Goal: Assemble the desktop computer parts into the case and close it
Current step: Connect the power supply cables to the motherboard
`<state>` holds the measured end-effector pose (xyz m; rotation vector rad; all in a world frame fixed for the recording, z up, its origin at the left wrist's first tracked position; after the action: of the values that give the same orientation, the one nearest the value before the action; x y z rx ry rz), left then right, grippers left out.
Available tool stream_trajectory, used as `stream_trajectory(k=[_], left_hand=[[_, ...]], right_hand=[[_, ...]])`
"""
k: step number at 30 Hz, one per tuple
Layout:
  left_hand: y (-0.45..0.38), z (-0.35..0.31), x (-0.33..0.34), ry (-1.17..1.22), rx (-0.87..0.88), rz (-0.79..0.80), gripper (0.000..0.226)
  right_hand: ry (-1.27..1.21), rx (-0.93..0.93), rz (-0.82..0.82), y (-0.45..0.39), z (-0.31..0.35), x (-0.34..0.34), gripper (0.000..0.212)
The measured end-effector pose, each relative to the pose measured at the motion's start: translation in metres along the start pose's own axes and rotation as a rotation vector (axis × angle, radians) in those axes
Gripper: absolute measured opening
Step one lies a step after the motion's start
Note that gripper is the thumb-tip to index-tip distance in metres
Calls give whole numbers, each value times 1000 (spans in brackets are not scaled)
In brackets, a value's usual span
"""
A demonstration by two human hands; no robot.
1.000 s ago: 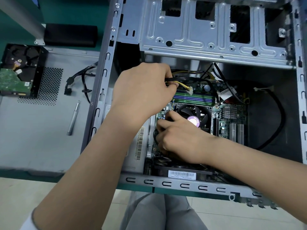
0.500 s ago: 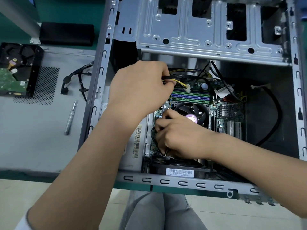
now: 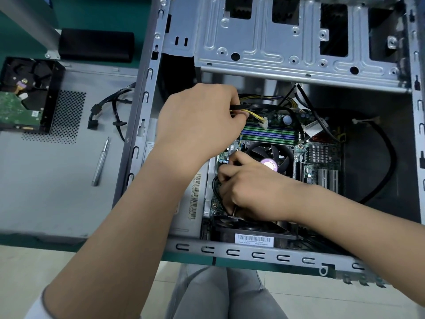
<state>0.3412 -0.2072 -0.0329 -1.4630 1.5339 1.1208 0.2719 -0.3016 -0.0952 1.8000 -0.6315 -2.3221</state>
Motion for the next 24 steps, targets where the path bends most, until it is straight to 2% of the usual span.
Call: stream_trajectory(k=[24], left_hand=[[0, 0, 1, 4, -5, 19, 17]], right_hand=[[59, -5, 3, 0, 3, 0, 14]])
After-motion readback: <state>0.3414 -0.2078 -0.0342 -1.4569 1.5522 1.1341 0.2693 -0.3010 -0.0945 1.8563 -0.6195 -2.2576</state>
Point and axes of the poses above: each hand's wrist, its own y-axis away from the middle knuckle, its own x-axis out of the palm, z = x × y, the point moved 6 cm from there along -y, towards the middle knuckle, and after that the axes turned 5 degrees about x, right-handed, at the moved point
